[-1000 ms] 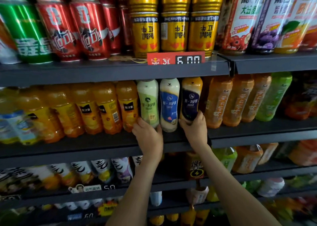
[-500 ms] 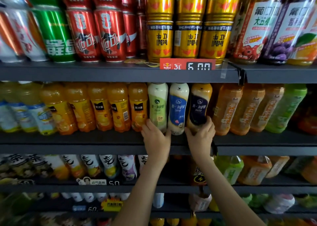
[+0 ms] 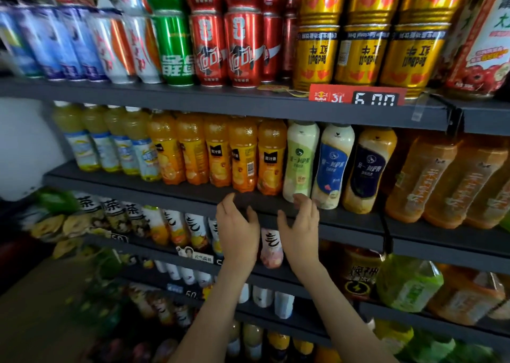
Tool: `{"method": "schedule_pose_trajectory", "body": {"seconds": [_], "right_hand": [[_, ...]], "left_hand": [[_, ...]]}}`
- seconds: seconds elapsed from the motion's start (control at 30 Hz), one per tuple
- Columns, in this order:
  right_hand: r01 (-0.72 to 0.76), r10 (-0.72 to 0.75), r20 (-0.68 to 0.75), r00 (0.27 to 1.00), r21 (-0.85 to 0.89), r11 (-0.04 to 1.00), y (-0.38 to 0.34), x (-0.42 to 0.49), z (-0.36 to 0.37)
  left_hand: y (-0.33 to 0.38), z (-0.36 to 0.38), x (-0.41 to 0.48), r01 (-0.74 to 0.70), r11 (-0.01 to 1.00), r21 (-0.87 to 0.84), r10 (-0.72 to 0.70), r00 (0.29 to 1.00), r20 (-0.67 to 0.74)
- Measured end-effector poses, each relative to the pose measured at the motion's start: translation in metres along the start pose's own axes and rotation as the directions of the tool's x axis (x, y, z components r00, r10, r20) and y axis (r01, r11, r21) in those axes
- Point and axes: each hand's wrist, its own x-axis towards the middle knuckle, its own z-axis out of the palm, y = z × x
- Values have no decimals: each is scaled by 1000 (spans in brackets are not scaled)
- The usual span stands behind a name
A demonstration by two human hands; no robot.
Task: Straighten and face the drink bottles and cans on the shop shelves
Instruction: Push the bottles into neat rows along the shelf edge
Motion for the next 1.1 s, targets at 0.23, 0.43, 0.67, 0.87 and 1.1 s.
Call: {"method": "schedule_pose_trajectory", "body": {"seconds": [0.23, 0.43, 0.67, 0.87, 1.1], "right_hand": [[-58, 47, 176, 983, 63, 996, -28, 6, 40], [-121, 105, 164, 981, 92, 988, -43, 22, 73], [-272, 261, 100, 960, 120, 955, -65, 35, 100], [-418, 409, 94, 908, 115, 901, -70, 34, 109], [-447, 434, 121, 893, 124, 886, -69, 33, 112]], "left_hand": [[-26, -21, 32, 6, 1000, -8, -6, 1000, 23], [-38, -13, 77, -78, 989, -129, 103, 973, 205], [-46, 4, 115, -184, 946, -269, 271, 902, 336], [-52, 8, 114, -205, 951, -233, 279, 892, 356], [-56, 0, 111, -239, 939, -247, 323, 861, 393]]}}
